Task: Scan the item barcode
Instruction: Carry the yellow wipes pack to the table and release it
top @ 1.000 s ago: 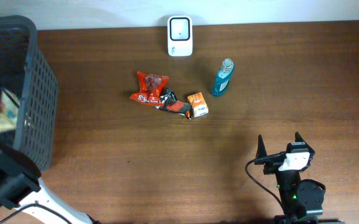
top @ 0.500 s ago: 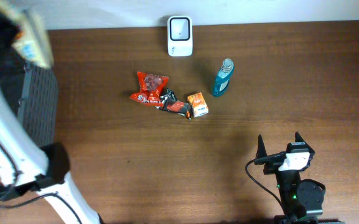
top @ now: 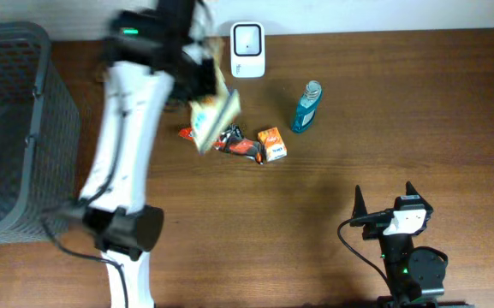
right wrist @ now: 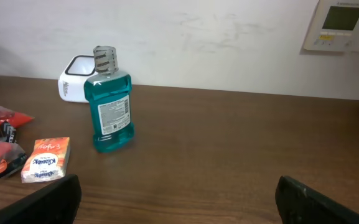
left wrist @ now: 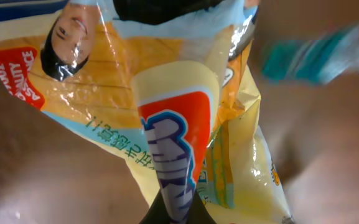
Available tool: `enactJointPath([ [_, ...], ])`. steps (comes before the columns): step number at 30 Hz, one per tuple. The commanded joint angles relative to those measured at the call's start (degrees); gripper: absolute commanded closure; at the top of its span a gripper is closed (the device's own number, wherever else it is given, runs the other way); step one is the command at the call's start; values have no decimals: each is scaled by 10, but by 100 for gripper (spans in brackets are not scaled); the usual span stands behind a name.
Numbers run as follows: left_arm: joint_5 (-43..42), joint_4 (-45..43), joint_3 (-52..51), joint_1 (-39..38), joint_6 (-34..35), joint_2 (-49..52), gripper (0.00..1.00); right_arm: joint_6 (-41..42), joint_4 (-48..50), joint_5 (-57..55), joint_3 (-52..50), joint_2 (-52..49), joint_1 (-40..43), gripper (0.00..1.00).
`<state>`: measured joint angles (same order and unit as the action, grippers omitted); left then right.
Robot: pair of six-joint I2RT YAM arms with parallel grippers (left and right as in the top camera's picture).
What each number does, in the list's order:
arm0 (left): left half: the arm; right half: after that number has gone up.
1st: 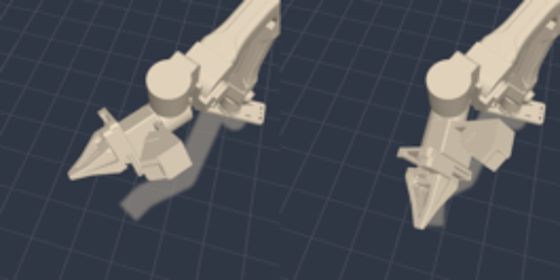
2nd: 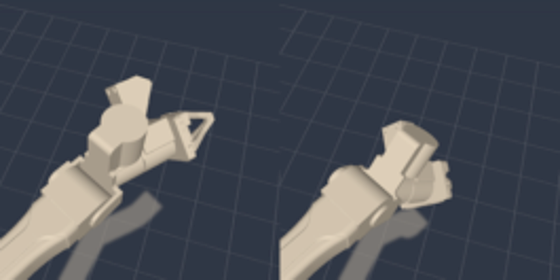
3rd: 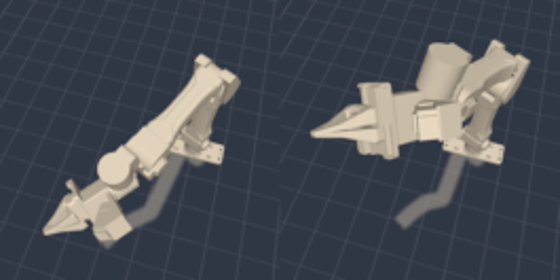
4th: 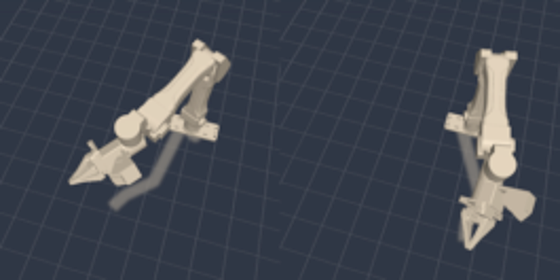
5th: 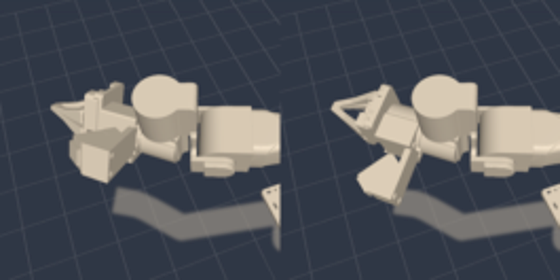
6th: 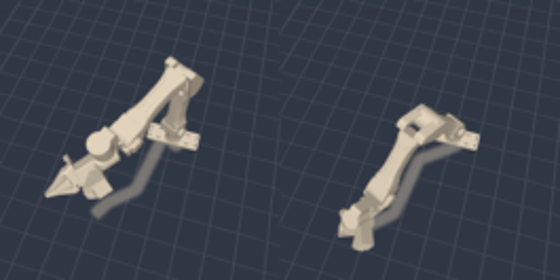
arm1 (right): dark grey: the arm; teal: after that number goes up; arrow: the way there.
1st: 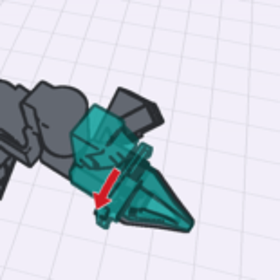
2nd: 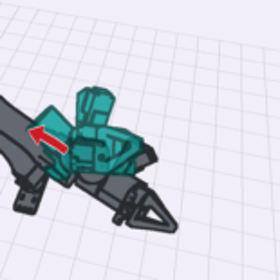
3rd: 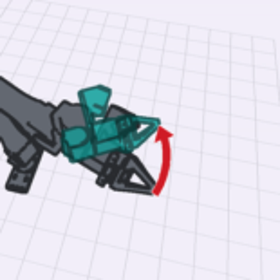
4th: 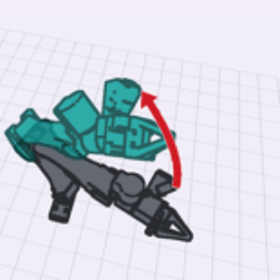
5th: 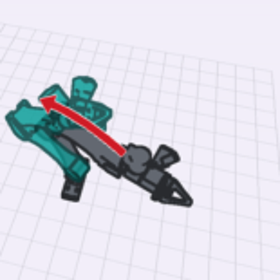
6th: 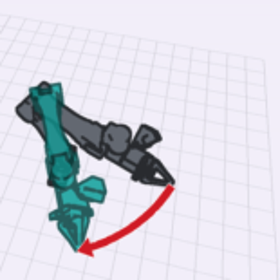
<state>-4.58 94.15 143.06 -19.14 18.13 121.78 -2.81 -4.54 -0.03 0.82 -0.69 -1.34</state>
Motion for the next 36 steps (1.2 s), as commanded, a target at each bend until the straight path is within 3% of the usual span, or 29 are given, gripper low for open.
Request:
enactJointPath([
  [1, 13, -66, -158, -41, -11, 2, 100, 0, -1, -5, -5, 3, -5, 2],
  [4, 13, -162, -288, -70, -11, 2, 100, 0, -1, -5, -5, 3, -5, 1],
  [8, 14, -243, -369, -82, -11, 2, 99, 0, -2, -5, -5, 3, -5, 2],
  [9, 15, -254, -380, -82, -11, 2, 94, 0, -2, -5, -5, 3, -5, 1],
  [11, 24, -256, -383, -82, -11, 2, 68, 0, -2, -5, -5, 3, -5, 2],
  [13, 40, -257, -381, -83, -11, 1, 34, 0, -1, -5, -5, 3, -5, 2],
  [14, 39, -256, -377, -83, -11, 1, 29, 0, -2, -5, -5, 3, -5, 1],
  [18, 37, -215, -322, -78, -11, -1, 25, 0, -2, -5, -5, 3, -5, 2],
  [21, 44, -139, -216, -64, -11, -3, 23, 0, -1, -5, -5, 3, -5, 2],
  [23, 64, -101, -143, -55, -10, -3, 18, 0, -2, -5, -5, 3, -5, 2],
  [26, 135, -57, -52, -28, 32, -3, 1, 0, -1, -5, -5, 3, -5, 1],
  [30, 182, -4, 24, 41, 59, -3, 1, 0, -2, -5, -5, 3, -5, 1],
  [36, 122, 5, 14, 111, 59, -3, 1, 0, -1, -5, -5, 3, -5, 1],
])
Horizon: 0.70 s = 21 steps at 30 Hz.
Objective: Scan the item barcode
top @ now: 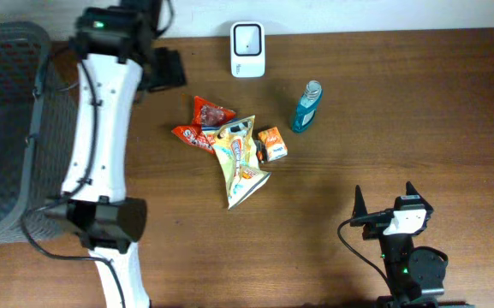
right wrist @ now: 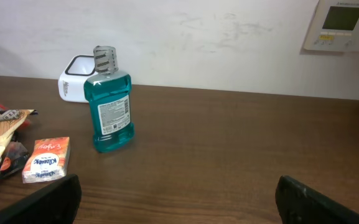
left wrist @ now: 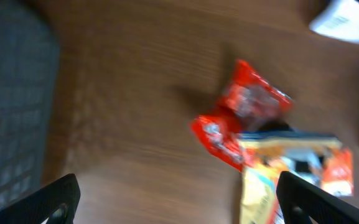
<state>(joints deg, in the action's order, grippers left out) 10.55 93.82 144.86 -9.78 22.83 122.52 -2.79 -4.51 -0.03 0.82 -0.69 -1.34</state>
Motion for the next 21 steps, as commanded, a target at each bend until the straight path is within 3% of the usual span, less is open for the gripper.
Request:
enactJointPath([
  [1, -45, 10, -4, 23, 12, -9, 1, 0, -2, -5, -5, 3, -5, 2],
  [21, -52, 10, -4, 27, 11, -9, 1, 0, -2, -5, -5, 3, -5, 1],
])
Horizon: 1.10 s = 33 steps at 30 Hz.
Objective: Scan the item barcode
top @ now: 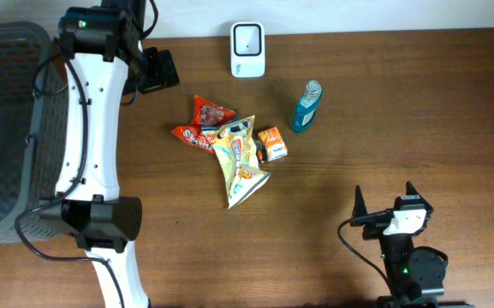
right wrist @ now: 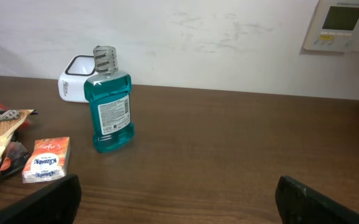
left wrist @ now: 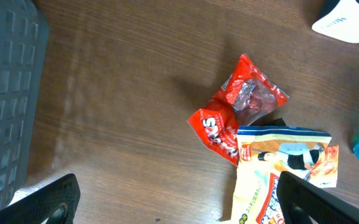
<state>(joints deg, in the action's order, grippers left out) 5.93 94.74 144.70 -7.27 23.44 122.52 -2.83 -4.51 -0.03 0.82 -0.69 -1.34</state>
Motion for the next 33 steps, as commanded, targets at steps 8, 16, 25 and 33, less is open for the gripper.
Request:
enactJointPath([
  [8, -6, 1, -2, 2, 5, -9, 1, 1, -2, -5, -5, 3, -5, 2],
  [16, -6, 1, -2, 2, 5, -9, 1, 84, 151, 235, -5, 3, -5, 2],
  [25, -6, 1, -2, 2, 5, -9, 1, 124, 310, 414, -5, 3, -5, 2],
  [33, -6, 1, -2, 2, 5, -9, 1, 124, 426, 311, 39, 3, -5, 2],
])
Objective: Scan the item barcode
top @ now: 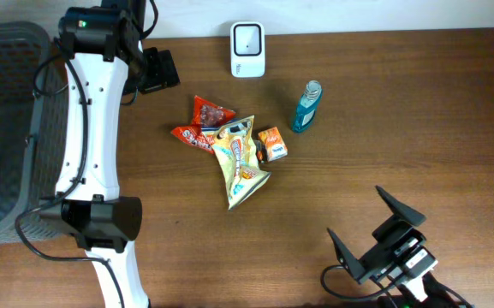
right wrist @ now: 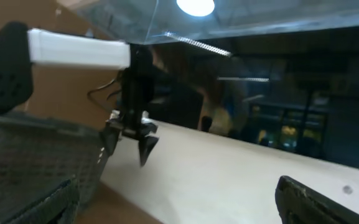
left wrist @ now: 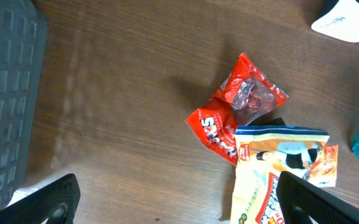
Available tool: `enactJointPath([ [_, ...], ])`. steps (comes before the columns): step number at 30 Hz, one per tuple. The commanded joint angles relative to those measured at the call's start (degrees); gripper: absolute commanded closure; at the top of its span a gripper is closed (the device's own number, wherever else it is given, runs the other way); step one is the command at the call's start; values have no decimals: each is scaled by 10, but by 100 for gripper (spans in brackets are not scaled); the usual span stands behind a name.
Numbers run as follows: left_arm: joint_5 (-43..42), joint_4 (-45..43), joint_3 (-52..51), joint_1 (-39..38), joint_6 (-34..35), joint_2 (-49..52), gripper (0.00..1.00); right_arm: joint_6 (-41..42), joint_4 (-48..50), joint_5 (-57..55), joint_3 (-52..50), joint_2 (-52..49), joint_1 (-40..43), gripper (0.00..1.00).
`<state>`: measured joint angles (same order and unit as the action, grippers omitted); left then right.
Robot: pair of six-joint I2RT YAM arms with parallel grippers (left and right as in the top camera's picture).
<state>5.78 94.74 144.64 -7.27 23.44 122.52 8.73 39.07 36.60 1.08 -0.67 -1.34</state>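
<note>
The yellow snack bag (top: 241, 162) lies flat mid-table, overlapping a red packet (top: 202, 124) and touching an orange tissue pack (top: 272, 144). In the left wrist view the bag (left wrist: 279, 180) and red packet (left wrist: 244, 115) sit right of centre. The white scanner (top: 247, 38) stands at the back edge. My left gripper (top: 157, 70) hangs open and empty at the back left, away from the pile (left wrist: 178, 200). My right gripper (top: 371, 229) is open and empty near the front right, tilted; its camera (right wrist: 178, 200) looks up toward the left arm.
A teal mouthwash bottle (top: 306, 107) stands right of the pile. A dark mesh basket (top: 7, 128) fills the left side, also seen as the basket (right wrist: 30, 165) in the right wrist view. The white left arm (top: 92, 145) stretches over the table's left part.
The right arm has swung: its gripper now sits lower and tilted near the front edge, its camera facing the left arm and basket instead of the bottle. The left arm and items are unchanged.
At first my left gripper held the yellow snack bag up near the scanner. Then the bag lay on the pile and the gripper was open at the back left, where it stayed. Now the right arm has turned at the front right.
</note>
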Motion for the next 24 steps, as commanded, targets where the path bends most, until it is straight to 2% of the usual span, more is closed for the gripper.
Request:
enactJointPath([
  [1, -4, 1, -2, 2, 5, -9, 1, 8, -33, -58, 54, 1, -5, 2],
  [6, -4, 1, -2, 2, 5, -9, 1, 8, -198, -56, 152, -20, -5, 2],
  [9, -4, 1, -2, 2, 5, -9, 1, -23, -301, -51, 217, -54, -5, 2],
  [12, -4, 1, -2, 2, 5, -9, 1, -65, -405, -51, 292, -107, -5, 2],
  [17, -5, 1, -2, 2, 5, -9, 1, -69, -574, -6, 428, -221, -5, 2],
  [20, -5, 1, -2, 2, 5, -9, 1, -69, -644, 28, 495, -294, -5, 2],
  [24, -4, 1, -2, 2, 5, -9, 1, -68, -644, 129, 518, -363, -5, 2],
])
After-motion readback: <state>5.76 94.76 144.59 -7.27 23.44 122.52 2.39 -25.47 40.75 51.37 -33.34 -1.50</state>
